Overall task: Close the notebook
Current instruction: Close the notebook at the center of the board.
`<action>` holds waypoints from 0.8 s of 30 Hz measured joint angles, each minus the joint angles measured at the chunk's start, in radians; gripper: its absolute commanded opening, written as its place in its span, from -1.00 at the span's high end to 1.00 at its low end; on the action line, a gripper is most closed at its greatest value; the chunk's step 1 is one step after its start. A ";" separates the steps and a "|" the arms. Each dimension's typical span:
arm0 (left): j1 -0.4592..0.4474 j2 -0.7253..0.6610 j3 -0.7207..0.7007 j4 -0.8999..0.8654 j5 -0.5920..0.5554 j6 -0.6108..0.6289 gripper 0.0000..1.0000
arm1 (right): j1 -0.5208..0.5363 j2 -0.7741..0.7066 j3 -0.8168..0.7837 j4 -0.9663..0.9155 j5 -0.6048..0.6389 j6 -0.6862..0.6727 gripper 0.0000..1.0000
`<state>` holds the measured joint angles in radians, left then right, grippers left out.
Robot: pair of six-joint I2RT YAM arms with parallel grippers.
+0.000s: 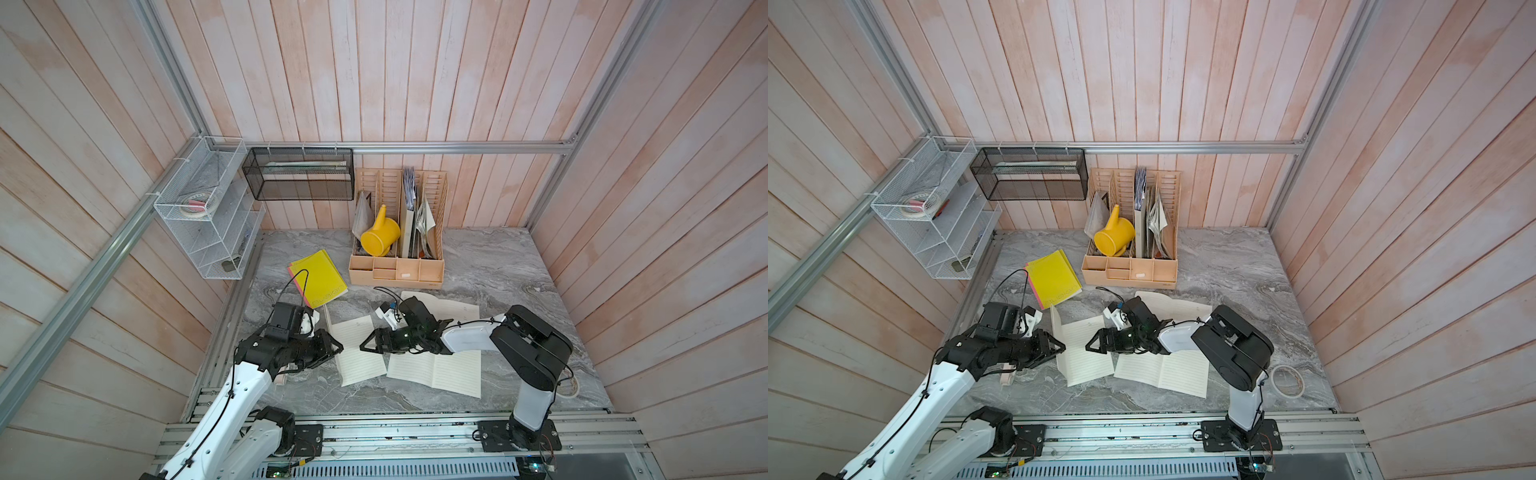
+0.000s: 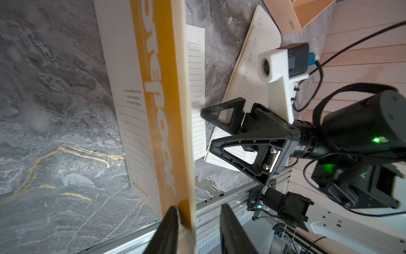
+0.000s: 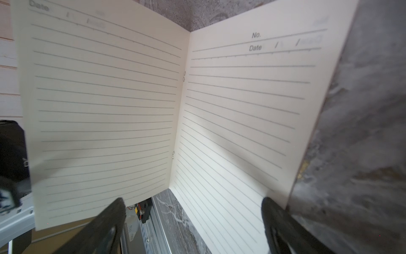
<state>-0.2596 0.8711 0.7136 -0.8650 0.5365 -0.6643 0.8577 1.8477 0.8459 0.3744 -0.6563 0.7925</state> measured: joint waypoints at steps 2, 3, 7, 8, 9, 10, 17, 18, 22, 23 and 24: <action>0.000 -0.001 0.000 0.016 0.012 -0.003 0.20 | 0.000 0.000 0.000 0.000 0.000 0.000 -0.96; 0.000 -0.002 -0.002 0.026 0.018 -0.003 0.20 | 0.000 0.000 0.000 0.000 0.000 0.000 -0.96; 0.000 -0.010 -0.024 0.080 0.046 -0.013 0.19 | 0.000 0.000 0.000 0.000 0.000 0.000 -0.97; 0.000 -0.010 -0.031 0.093 0.052 -0.014 0.19 | 0.000 0.000 0.000 0.000 0.000 0.000 -0.97; 0.000 -0.010 -0.043 0.110 0.060 -0.019 0.19 | 0.000 0.000 0.000 -0.001 0.000 -0.001 -0.97; 0.000 -0.010 -0.055 0.127 0.066 -0.023 0.19 | 0.000 0.000 0.000 -0.001 0.000 -0.001 -0.96; 0.000 0.004 -0.100 0.284 0.092 -0.071 0.19 | 0.000 0.000 0.000 0.000 0.000 -0.001 -0.96; 0.000 0.007 -0.103 0.315 0.094 -0.079 0.19 | 0.000 0.000 0.000 0.000 0.000 -0.001 -0.96; 0.000 0.028 -0.123 0.427 0.102 -0.100 0.19 | 0.000 0.000 0.000 -0.001 0.000 -0.001 -0.97; 0.000 0.033 -0.130 0.449 0.104 -0.105 0.19 | 0.000 0.000 0.000 -0.001 0.000 -0.001 -0.97; 0.000 0.039 -0.140 0.476 0.106 -0.110 0.19 | 0.000 0.000 0.000 -0.001 0.000 -0.001 -0.97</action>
<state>-0.2596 0.9100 0.5732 -0.3893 0.6430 -0.7746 0.8577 1.8477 0.8459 0.3737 -0.6567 0.7914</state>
